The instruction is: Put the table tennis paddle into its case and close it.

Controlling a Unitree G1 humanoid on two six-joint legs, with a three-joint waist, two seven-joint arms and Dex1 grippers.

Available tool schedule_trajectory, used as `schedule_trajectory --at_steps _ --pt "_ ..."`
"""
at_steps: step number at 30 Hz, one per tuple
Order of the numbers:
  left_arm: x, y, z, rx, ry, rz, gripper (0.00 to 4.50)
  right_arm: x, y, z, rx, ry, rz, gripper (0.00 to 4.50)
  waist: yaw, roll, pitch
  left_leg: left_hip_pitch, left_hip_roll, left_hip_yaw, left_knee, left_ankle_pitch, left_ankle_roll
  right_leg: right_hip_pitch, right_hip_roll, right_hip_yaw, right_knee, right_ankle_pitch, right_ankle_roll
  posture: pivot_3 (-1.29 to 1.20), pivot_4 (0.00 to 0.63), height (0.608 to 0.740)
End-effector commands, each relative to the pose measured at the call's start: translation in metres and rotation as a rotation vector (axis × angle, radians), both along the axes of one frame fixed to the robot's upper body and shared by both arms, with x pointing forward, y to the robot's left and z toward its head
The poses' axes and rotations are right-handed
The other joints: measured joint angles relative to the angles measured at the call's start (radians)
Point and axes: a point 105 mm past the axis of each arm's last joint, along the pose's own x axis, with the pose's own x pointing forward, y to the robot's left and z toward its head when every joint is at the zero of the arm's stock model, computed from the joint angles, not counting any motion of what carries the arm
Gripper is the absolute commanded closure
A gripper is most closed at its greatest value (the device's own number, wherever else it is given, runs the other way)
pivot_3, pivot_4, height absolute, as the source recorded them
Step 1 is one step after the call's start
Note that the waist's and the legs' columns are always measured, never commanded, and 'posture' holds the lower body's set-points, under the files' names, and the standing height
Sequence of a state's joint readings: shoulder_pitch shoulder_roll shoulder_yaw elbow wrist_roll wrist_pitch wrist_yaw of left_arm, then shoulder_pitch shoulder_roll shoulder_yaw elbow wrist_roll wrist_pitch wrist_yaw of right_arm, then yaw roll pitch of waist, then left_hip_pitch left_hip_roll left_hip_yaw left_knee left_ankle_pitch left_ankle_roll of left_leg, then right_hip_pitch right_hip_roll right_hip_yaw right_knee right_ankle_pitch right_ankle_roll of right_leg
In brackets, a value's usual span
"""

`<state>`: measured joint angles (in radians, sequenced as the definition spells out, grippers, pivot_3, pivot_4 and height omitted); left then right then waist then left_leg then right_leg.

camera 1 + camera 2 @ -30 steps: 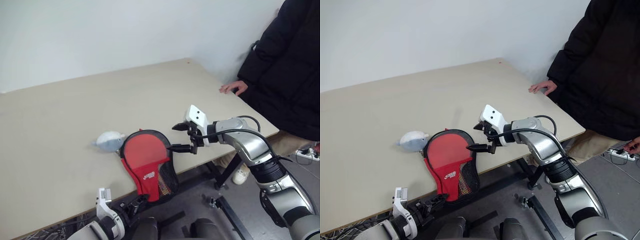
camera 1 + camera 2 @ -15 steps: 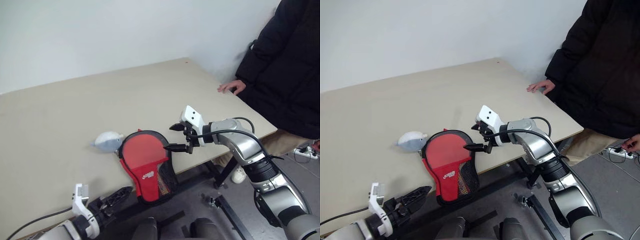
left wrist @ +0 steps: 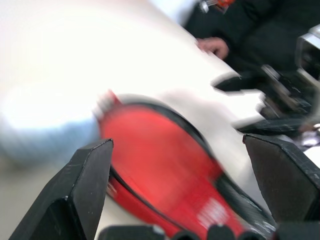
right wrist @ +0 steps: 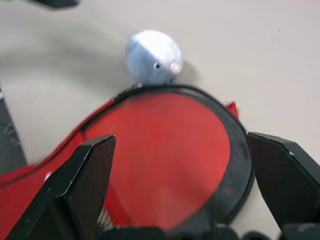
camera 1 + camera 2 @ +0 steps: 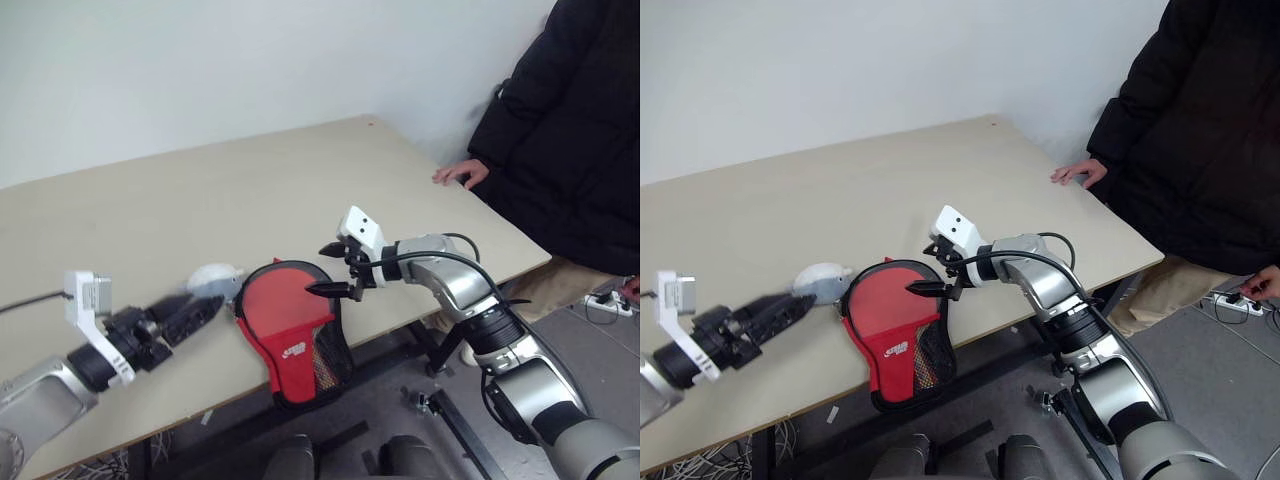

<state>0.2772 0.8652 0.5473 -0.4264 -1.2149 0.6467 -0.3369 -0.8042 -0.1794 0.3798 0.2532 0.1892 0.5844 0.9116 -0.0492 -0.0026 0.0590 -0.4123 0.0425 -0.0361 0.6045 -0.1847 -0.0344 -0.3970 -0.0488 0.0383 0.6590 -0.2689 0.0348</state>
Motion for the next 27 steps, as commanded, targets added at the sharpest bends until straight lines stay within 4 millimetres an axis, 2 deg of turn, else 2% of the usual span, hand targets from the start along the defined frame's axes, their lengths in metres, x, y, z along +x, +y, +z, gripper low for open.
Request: schedule_trajectory --at_steps 1,8,11,16,18,25,27 --pt "0.016 0.012 -0.002 0.087 -0.05 0.075 0.05 0.007 0.013 0.015 0.047 -0.049 -0.008 0.0 0.0 0.0 0.0 0.0 0.0 0.0 -0.001 0.0 0.001 0.0 0.0 0.0 0.0 0.0 0.0 0.0 0.0 0.74" --pt "0.033 0.008 -0.022 0.062 -0.045 0.098 0.05 0.006 0.039 0.001 0.072 -0.023 -0.015 0.0 0.0 -0.002 -0.001 0.0 0.001 0.0 -0.003 0.002 0.003 0.001 0.002 0.001 0.001 0.0 0.001 0.0 0.0 0.74" --pt "0.039 0.005 -0.032 0.098 -0.043 0.107 0.0 0.004 0.049 -0.003 0.083 -0.026 -0.011 0.56 0.0 -0.002 -0.001 0.0 0.001 0.0 -0.003 0.002 0.003 0.001 0.002 0.001 0.001 0.001 0.001 0.0 0.0 0.74" --pt "0.049 0.016 -0.047 0.174 -0.049 0.172 0.0 -0.002 0.059 -0.013 0.084 -0.007 -0.005 2.04 0.0 -0.002 -0.001 0.001 0.001 -0.001 -0.001 0.002 0.003 0.002 0.002 0.001 0.002 0.001 0.001 0.0 0.0 0.74" --pt "0.052 0.02 -0.052 0.192 -0.052 0.192 0.0 -0.004 0.062 -0.019 0.08 0.01 -0.005 2.44 0.0 -0.003 -0.001 0.001 0.001 -0.001 0.0 0.002 0.003 0.003 0.002 0.001 0.002 0.001 0.001 0.0 0.0 0.74" --pt "0.062 0.025 -0.058 0.175 -0.056 0.232 0.0 -0.009 0.068 -0.034 0.078 0.036 -0.016 4.46 0.0 -0.004 -0.002 0.001 0.001 -0.001 0.001 0.002 0.004 0.004 0.002 0.001 0.002 0.001 0.001 0.0 0.0 0.74" --pt "0.063 0.022 -0.061 0.164 -0.053 0.225 0.0 -0.01 0.071 -0.038 0.081 0.038 -0.021 4.49 0.0 -0.005 -0.003 0.001 0.001 -0.002 0.001 0.002 0.004 0.004 0.002 0.001 0.003 0.001 0.002 0.0 0.0 0.74"
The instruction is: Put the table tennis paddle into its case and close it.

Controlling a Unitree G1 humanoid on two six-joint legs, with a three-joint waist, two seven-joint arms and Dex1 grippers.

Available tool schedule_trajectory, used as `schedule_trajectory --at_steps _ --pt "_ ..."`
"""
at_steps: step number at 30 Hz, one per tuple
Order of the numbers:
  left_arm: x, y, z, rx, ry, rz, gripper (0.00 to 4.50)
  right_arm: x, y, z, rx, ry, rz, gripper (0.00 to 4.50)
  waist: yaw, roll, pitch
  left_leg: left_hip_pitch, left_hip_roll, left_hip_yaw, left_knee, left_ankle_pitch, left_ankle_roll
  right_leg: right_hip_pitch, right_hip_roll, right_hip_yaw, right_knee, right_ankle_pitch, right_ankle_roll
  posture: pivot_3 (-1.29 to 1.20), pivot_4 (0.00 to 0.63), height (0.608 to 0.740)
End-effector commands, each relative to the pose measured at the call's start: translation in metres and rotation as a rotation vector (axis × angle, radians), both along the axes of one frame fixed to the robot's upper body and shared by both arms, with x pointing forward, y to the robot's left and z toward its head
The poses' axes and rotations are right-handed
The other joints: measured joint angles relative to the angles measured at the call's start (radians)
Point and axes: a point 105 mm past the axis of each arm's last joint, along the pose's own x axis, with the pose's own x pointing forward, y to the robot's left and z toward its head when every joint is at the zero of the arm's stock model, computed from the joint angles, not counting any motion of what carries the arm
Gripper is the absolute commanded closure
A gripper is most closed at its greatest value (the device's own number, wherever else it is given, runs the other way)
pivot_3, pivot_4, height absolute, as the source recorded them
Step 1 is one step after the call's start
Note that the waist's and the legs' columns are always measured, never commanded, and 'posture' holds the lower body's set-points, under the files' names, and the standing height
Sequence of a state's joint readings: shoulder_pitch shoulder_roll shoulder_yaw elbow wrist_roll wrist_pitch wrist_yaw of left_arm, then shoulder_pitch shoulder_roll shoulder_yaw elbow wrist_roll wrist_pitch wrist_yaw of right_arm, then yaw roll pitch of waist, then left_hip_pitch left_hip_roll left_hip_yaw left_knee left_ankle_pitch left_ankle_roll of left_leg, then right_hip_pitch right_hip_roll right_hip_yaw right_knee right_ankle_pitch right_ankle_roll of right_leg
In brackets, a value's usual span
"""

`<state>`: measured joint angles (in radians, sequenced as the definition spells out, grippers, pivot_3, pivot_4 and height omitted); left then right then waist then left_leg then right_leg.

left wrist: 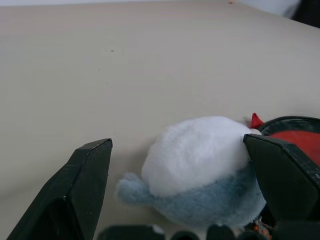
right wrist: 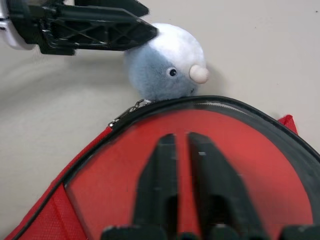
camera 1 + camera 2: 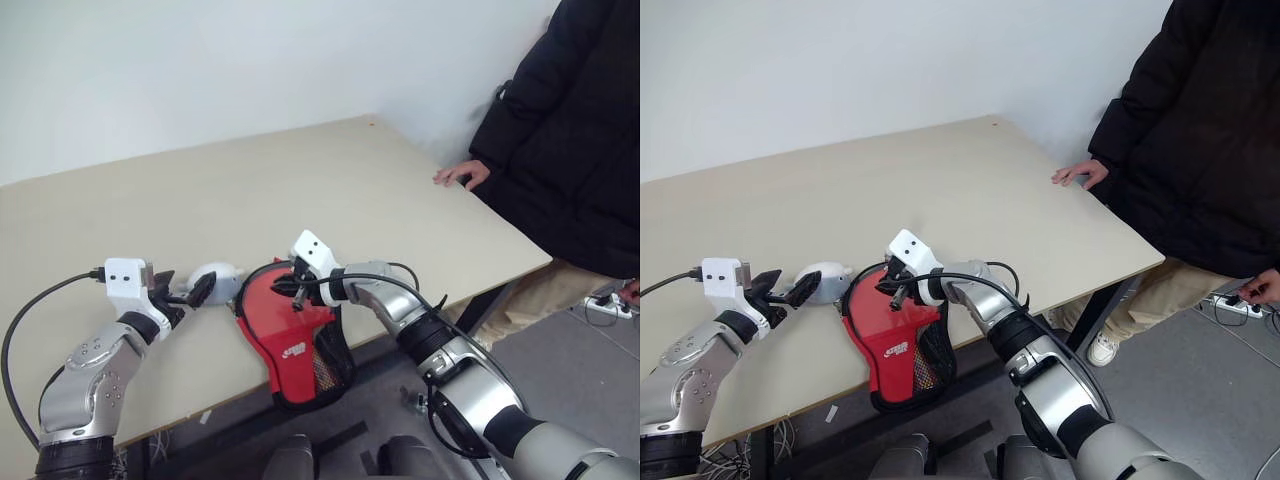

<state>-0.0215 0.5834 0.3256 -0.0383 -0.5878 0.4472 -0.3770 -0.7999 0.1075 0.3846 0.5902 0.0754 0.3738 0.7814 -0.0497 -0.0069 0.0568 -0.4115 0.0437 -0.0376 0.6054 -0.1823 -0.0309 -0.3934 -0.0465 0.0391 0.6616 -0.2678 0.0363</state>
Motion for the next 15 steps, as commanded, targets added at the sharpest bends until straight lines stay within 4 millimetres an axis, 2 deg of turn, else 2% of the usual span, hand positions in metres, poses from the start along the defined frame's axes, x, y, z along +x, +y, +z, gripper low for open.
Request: schedule_trajectory --at_steps 1,7,15 --pt "0.006 -0.004 0.011 0.006 -0.056 -0.012 0.0 -0.002 0.008 0.003 0.035 -0.032 -0.005 4.49 0.0 -0.001 -0.001 0.0 0.0 0.0 0.0 0.0 0.0 0.0 0.0 0.0 0.0 0.0 0.0 0.0 0.0 0.74" --pt "0.008 -0.013 0.004 -0.018 -0.039 -0.023 0.0 -0.003 0.017 0.001 0.073 -0.068 -0.023 4.49 0.0 -0.002 -0.001 0.0 0.0 0.0 0.002 0.0 0.0 0.001 0.0 0.0 0.001 0.0 0.0 0.0 0.0 0.74" --pt "0.01 -0.018 0.0 -0.022 -0.028 -0.035 0.0 0.003 0.022 -0.008 0.088 -0.033 -0.086 4.49 -0.001 -0.003 -0.002 0.001 0.0 -0.001 0.003 0.0 0.0 0.002 0.0 0.0 0.001 0.001 0.0 0.0 0.0 0.74"
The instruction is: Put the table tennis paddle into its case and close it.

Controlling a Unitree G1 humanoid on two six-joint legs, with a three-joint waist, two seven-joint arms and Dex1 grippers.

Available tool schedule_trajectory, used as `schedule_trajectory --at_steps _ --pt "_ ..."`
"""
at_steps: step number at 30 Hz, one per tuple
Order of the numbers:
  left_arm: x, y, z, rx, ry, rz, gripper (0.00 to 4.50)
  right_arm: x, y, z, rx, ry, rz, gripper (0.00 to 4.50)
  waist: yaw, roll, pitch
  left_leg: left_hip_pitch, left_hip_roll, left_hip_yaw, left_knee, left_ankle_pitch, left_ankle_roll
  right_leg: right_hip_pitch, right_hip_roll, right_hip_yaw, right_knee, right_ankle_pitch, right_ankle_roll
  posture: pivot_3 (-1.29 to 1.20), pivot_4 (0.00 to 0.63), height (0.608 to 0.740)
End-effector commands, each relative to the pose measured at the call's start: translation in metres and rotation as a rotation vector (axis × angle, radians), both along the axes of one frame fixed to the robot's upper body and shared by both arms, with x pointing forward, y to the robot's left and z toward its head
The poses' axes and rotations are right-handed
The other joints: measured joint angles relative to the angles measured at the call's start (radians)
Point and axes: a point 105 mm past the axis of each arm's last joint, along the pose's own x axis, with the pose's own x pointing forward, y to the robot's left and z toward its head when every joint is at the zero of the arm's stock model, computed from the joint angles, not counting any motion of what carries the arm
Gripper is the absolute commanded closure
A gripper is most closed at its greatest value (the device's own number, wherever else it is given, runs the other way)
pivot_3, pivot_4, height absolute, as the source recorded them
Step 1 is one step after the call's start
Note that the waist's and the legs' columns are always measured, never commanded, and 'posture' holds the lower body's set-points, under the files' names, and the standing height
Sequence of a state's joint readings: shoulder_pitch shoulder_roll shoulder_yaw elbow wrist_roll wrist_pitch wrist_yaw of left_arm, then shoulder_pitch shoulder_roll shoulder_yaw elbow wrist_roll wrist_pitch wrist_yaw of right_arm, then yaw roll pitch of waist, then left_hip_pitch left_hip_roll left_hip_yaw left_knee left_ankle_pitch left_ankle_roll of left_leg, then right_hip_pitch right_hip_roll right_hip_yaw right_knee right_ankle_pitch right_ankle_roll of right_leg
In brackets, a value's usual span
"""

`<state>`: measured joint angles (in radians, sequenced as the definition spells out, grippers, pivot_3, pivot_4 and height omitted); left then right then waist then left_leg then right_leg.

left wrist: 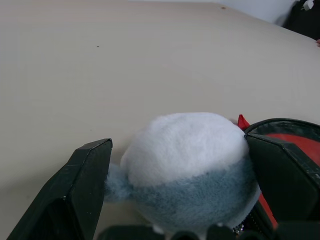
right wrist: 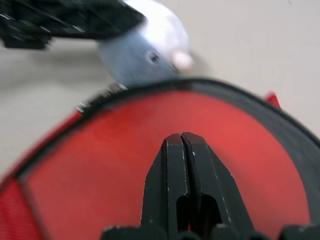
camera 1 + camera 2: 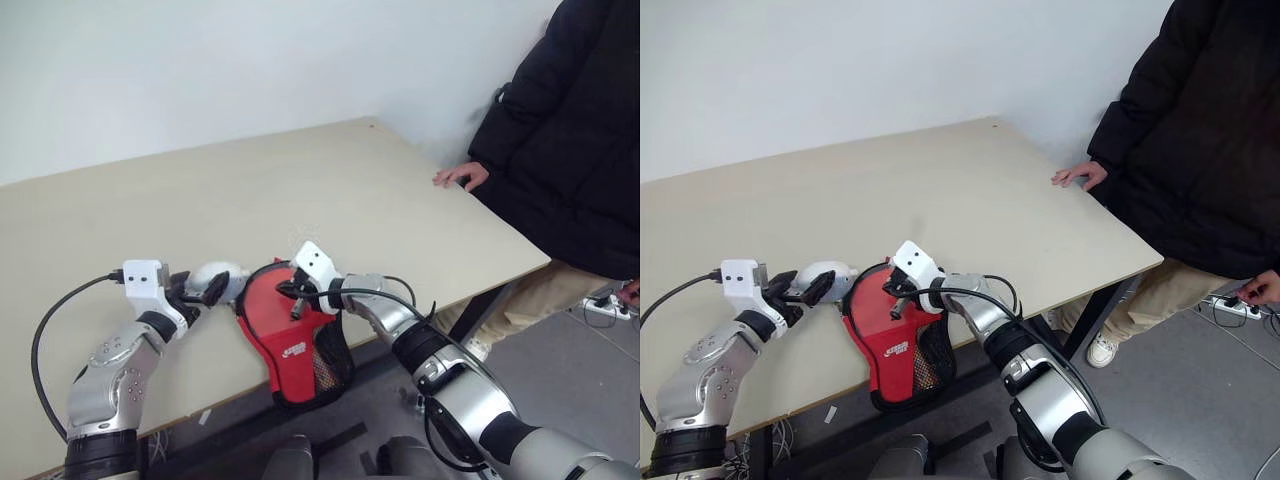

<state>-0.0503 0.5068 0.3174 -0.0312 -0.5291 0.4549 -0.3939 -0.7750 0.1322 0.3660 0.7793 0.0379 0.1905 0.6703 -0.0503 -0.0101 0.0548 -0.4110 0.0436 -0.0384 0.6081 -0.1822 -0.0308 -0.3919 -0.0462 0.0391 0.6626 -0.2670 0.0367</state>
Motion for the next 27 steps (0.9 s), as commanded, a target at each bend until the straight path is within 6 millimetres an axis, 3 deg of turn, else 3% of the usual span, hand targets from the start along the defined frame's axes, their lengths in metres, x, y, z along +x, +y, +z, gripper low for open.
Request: schedule_trajectory --at_steps 1,27 --pt "0.005 -0.003 0.009 0.006 -0.033 -0.016 0.0 -0.008 0.03 0.024 0.105 -0.02 0.036 4.49 0.0 0.0 0.0 0.0 0.0 0.0 0.0 0.0 0.0 0.0 0.0 0.0 0.0 0.0 0.0 0.0 0.0 0.74" --pt "0.012 -0.009 0.006 -0.001 -0.023 -0.008 0.0 -0.033 0.044 0.012 0.039 0.054 0.191 4.49 -0.003 -0.001 -0.001 0.002 0.0 -0.001 0.002 0.0 0.0 0.002 0.001 0.0 0.002 0.001 0.0 0.0 0.0 0.74"
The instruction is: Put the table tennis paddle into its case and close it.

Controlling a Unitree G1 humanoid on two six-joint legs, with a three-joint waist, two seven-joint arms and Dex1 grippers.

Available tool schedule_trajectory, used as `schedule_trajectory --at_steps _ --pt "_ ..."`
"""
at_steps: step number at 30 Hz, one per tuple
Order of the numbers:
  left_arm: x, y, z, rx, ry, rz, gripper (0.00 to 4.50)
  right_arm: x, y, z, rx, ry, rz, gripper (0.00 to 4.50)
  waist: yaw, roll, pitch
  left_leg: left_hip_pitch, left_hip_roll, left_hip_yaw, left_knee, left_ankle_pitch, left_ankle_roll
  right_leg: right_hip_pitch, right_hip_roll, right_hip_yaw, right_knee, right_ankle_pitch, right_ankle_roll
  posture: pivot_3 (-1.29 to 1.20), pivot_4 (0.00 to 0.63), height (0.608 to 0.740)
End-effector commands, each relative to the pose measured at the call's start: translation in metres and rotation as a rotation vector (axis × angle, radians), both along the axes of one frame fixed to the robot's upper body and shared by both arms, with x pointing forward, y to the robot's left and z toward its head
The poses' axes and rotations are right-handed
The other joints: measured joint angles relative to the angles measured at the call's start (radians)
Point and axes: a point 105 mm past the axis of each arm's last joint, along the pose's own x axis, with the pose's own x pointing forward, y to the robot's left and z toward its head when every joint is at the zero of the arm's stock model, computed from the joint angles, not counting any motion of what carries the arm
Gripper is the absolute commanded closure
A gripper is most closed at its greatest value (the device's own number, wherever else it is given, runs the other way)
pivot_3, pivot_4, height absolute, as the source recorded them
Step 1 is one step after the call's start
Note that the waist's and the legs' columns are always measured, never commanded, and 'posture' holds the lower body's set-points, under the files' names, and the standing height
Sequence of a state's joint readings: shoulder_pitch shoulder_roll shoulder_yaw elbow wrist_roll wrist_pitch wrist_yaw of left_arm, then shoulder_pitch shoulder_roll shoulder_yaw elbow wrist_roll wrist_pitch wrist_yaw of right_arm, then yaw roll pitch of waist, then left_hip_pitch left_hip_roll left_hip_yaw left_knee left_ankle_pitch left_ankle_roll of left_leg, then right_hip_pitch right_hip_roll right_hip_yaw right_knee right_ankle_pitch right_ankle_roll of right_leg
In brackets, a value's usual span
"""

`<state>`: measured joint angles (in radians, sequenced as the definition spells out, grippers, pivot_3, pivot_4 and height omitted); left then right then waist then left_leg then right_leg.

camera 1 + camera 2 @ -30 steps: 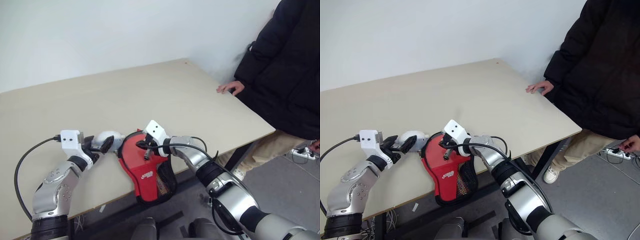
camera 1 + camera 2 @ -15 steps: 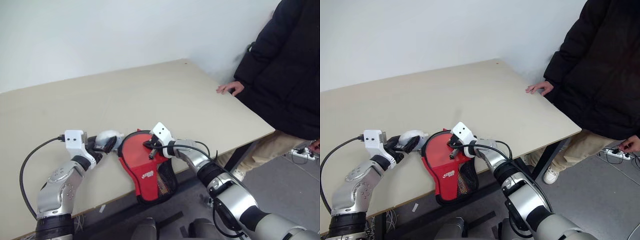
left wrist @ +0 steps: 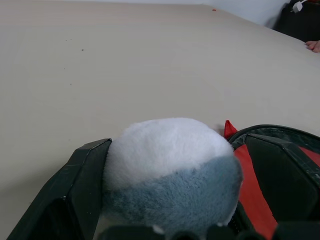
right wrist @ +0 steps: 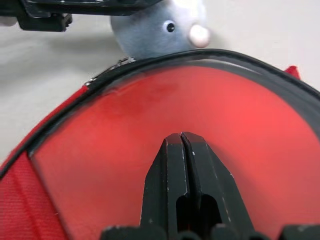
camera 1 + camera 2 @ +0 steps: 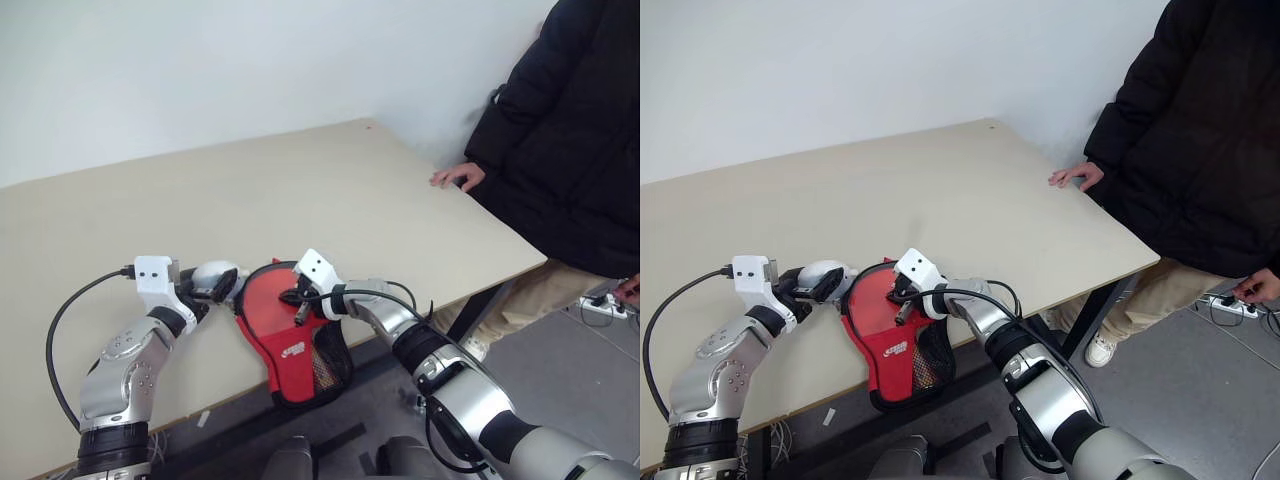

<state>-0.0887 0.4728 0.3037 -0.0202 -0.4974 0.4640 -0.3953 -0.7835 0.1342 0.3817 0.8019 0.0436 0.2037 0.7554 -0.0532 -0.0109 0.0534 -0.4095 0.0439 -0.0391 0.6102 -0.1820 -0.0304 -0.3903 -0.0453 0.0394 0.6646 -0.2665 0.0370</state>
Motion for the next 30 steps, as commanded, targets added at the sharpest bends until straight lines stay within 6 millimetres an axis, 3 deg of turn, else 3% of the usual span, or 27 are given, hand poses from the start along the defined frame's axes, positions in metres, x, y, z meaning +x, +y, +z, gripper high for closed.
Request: schedule_trajectory --at_steps 1,10,20,26,30 --pt "0.005 0.001 0.005 0.008 -0.016 0.01 0.0 -0.023 0.04 0.017 0.049 0.012 0.103 4.49 0.0 0.0 0.0 0.0 0.0 0.0 0.0 0.0 0.0 0.0 0.0 0.0 0.0 0.0 0.0 0.0 0.0 0.74" --pt "0.013 0.009 -0.003 0.015 0.033 0.083 0.0 -0.022 0.039 0.018 0.039 0.021 0.1 4.49 0.0 0.0 0.0 0.0 0.0 0.0 0.004 0.0 0.0 -0.001 0.0 0.0 0.006 0.0 0.0 0.0 0.0 0.74" --pt "0.02 -0.002 -0.023 -0.04 0.153 0.098 0.0 -0.023 0.039 0.018 0.031 0.033 0.096 4.49 0.002 0.0 0.0 0.008 0.0 0.0 0.005 0.001 -0.001 0.002 0.0 0.001 0.011 -0.001 0.0 0.0 0.0 0.74" --pt "0.026 -0.01 -0.022 -0.067 0.154 0.094 0.0 -0.024 0.039 0.017 0.022 0.039 0.096 4.49 0.002 0.0 0.0 0.012 0.0 0.0 0.005 -0.001 -0.003 0.005 0.0 0.001 0.012 -0.001 -0.001 0.0 0.0 0.74" --pt "0.027 -0.009 -0.023 -0.08 0.161 0.109 0.98 -0.024 0.039 0.016 0.019 0.04 0.096 4.5 0.002 0.0 0.0 0.012 0.0 0.0 0.005 -0.001 -0.003 0.005 0.0 0.001 0.012 -0.001 -0.001 0.0 0.0 0.74"
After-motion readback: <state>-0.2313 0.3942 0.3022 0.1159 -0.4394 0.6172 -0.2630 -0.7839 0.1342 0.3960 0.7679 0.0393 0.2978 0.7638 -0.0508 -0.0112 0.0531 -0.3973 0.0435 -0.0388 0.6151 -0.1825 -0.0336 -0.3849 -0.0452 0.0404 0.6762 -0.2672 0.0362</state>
